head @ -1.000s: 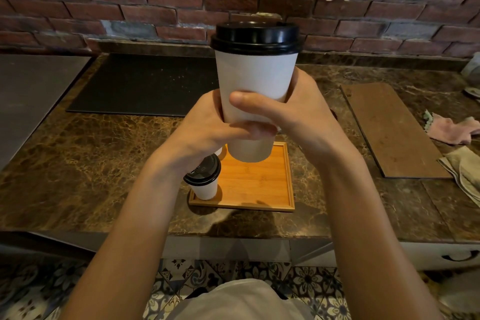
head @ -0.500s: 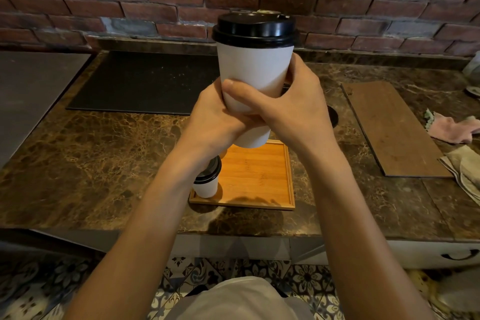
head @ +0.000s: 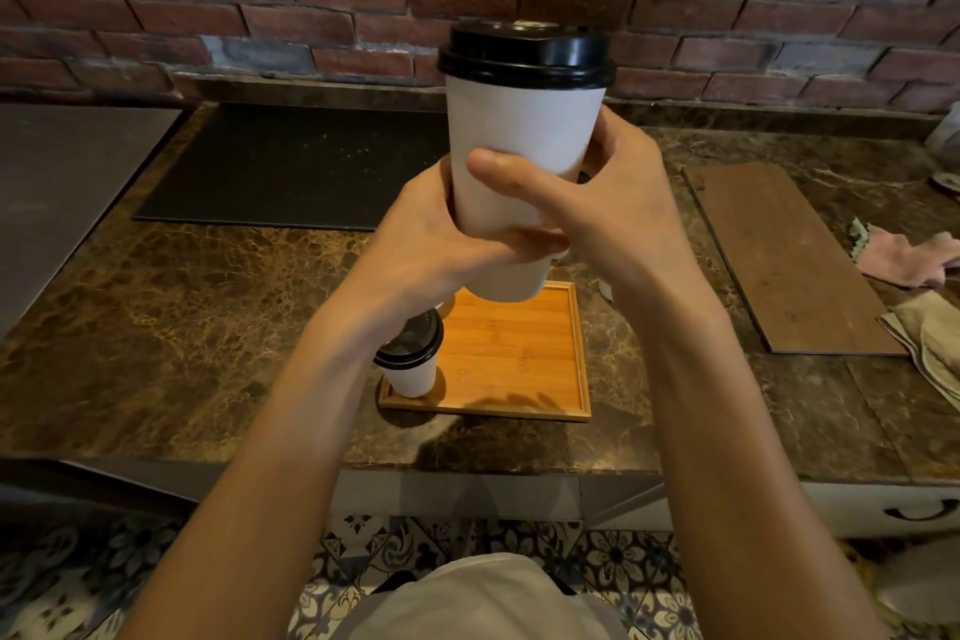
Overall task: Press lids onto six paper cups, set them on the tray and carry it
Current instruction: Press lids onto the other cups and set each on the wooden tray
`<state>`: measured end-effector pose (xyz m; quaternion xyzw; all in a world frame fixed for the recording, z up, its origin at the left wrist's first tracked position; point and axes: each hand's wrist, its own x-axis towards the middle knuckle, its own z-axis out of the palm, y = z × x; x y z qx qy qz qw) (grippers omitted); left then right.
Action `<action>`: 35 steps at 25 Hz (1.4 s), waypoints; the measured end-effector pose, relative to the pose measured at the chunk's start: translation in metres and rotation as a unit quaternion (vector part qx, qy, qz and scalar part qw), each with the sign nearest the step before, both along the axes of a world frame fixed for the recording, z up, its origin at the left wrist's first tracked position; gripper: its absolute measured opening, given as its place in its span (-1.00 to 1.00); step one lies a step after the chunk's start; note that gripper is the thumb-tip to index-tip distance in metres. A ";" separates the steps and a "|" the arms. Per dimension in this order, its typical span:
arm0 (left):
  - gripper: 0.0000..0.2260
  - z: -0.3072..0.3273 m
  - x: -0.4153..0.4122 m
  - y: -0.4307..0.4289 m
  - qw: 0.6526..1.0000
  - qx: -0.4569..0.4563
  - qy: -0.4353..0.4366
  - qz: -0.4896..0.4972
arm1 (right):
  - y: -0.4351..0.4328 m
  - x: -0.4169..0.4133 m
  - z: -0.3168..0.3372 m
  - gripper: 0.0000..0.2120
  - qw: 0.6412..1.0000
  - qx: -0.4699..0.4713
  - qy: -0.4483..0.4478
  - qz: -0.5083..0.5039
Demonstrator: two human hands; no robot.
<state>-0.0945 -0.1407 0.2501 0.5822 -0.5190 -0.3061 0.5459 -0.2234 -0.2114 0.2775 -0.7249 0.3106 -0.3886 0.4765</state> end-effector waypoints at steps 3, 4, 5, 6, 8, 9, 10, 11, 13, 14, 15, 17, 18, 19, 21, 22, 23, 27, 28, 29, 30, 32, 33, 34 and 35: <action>-0.45 0.002 0.003 0.001 0.999 0.005 0.011 -0.033 | -0.004 -0.004 -0.002 -0.49 0.998 0.015 -0.027 0.048; -0.46 0.003 0.005 0.002 0.998 0.009 0.020 -0.052 | -0.005 -0.006 -0.002 -0.51 0.997 0.024 -0.037 0.066; -0.47 0.004 0.006 0.003 0.997 0.012 0.030 -0.074 | -0.007 -0.007 -0.003 -0.52 0.995 0.034 -0.044 0.083; -0.48 0.004 0.006 0.004 0.995 0.014 0.039 -0.093 | -0.008 -0.008 -0.004 -0.53 0.993 0.040 -0.046 0.099; -0.47 0.003 0.007 0.005 0.991 0.022 0.056 -0.121 | -0.010 -0.010 -0.007 -0.54 0.990 0.044 -0.041 0.124; -0.47 0.001 0.008 0.005 0.989 0.026 0.063 -0.131 | -0.011 -0.011 -0.008 -0.54 0.989 0.047 -0.037 0.135; -0.48 0.000 0.008 0.005 0.987 0.028 0.069 -0.141 | -0.011 -0.011 -0.009 -0.53 0.988 0.050 -0.033 0.142; -0.49 -0.001 0.007 0.006 0.986 0.029 0.072 -0.147 | -0.011 -0.011 -0.010 -0.53 0.988 0.052 -0.028 0.145; -0.51 -0.003 0.007 0.006 0.987 0.025 0.072 -0.140 | -0.011 -0.010 -0.009 -0.55 0.989 0.048 -0.015 0.143; -0.50 -0.004 0.007 0.005 0.989 0.022 0.073 -0.129 | -0.011 -0.009 -0.008 -0.57 0.989 0.043 -0.007 0.140; -0.48 -0.004 0.007 0.004 0.990 0.021 0.073 -0.115 | -0.011 -0.008 -0.007 -0.58 0.990 0.037 0.000 0.135; -0.43 -0.006 0.007 0.001 0.994 0.022 0.061 -0.083 | -0.010 -0.005 -0.006 -0.54 0.993 0.023 0.007 0.118; -0.40 -0.006 0.007 0.000 0.997 0.026 0.047 -0.062 | -0.009 -0.003 -0.006 -0.51 0.994 0.017 0.010 0.106; -0.39 -0.006 0.008 -0.001 0.998 0.031 0.031 -0.040 | -0.008 -0.002 -0.005 -0.47 0.995 0.013 0.014 0.093; -0.42 -0.007 0.008 -0.003 0.999 0.032 0.013 -0.005 | -0.006 0.000 -0.004 -0.42 0.997 0.006 0.025 0.070; -0.44 -0.008 0.007 -0.004 0.999 0.029 0.012 0.004 | -0.006 0.001 -0.004 -0.40 0.998 0.004 0.029 0.062; -0.44 -0.008 0.005 -0.005 1.000 0.024 0.013 0.012 | -0.005 0.002 -0.003 -0.39 0.998 0.001 0.032 0.053; -0.45 -0.010 -0.001 -0.007 0.999 -0.002 0.015 0.033 | -0.001 0.008 -0.006 -0.37 0.999 -0.018 0.045 0.004; -0.47 -0.010 -0.002 -0.008 0.999 -0.006 0.014 0.036 | 0.000 0.009 -0.008 -0.35 0.998 -0.022 0.050 -0.010; -0.48 -0.010 -0.003 -0.008 0.999 -0.008 0.011 0.037 | 0.001 0.011 -0.010 -0.32 0.998 -0.027 0.055 -0.022; -0.50 -0.011 -0.003 -0.008 0.999 -0.009 0.009 0.037 | 0.002 0.012 -0.011 -0.30 0.997 -0.030 0.059 -0.030; -0.48 -0.012 -0.003 -0.007 0.999 -0.005 0.011 0.033 | 0.003 0.013 -0.012 -0.29 0.997 -0.032 0.060 -0.036; -0.46 -0.012 -0.002 -0.007 0.999 -0.004 0.013 0.030 | 0.002 0.013 -0.011 -0.31 0.997 -0.031 0.056 -0.037; -0.44 -0.011 -0.001 -0.007 1.000 -0.003 0.012 0.026 | 0.002 0.012 -0.010 -0.33 0.998 -0.025 0.047 -0.034; -0.44 -0.010 0.000 -0.006 1.000 -0.002 0.008 0.023 | 0.001 0.011 -0.008 -0.35 0.999 -0.014 0.035 -0.026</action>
